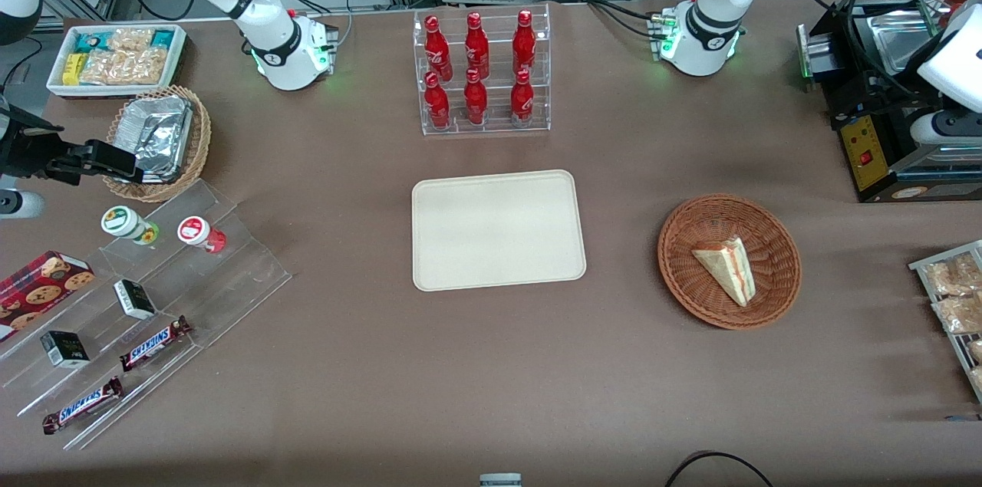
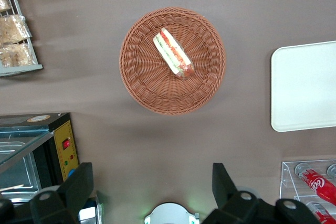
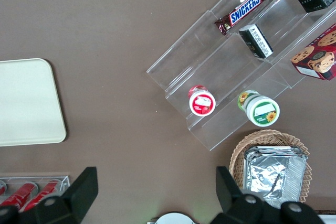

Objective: Place sandwich from basket to tray
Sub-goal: 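Move the left gripper over the wrapped sandwich in the wicker basket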

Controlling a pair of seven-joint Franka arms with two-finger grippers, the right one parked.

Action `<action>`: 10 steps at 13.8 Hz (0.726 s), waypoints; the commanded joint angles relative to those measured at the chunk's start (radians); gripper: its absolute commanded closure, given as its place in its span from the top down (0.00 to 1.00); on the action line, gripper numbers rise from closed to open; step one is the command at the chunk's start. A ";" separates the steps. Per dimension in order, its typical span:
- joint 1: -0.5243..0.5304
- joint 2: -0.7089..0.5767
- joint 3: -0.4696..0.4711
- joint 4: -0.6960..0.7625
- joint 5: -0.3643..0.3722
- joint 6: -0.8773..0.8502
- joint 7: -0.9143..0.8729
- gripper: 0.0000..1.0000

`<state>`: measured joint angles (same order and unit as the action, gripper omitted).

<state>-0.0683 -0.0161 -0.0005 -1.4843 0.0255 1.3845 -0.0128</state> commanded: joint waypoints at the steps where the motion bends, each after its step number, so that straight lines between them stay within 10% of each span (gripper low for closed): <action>1: -0.013 0.014 0.014 -0.004 -0.016 0.042 -0.010 1.00; 10: -0.013 0.201 0.014 -0.025 0.005 0.186 -0.183 1.00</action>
<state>-0.0681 0.1300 0.0052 -1.5068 0.0247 1.5285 -0.1103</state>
